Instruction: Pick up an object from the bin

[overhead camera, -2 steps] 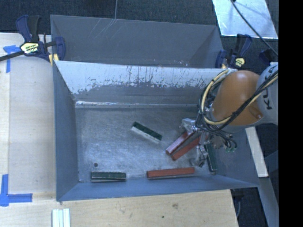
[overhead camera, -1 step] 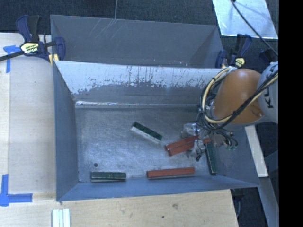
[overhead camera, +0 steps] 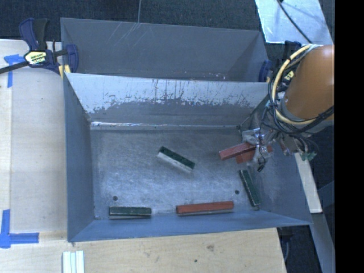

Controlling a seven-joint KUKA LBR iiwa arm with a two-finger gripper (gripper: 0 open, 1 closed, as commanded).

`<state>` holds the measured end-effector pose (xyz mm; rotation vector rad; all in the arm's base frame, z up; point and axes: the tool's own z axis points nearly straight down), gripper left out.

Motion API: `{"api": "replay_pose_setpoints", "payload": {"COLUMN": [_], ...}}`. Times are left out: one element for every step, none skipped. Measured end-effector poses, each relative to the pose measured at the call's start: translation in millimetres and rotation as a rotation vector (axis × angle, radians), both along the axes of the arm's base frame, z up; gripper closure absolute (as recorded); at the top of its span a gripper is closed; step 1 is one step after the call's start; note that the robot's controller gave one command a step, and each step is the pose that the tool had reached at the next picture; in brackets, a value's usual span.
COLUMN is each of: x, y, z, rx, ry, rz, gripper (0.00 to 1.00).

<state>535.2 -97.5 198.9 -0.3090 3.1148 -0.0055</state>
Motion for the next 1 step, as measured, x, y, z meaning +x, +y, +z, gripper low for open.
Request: {"api": "replay_pose_setpoints", "payload": {"x": [-7.0], "y": [-27.7], "z": [69.8], "rx": [-0.002], "ry": [0.0], "rz": [-0.001], "gripper": [1.0]}}
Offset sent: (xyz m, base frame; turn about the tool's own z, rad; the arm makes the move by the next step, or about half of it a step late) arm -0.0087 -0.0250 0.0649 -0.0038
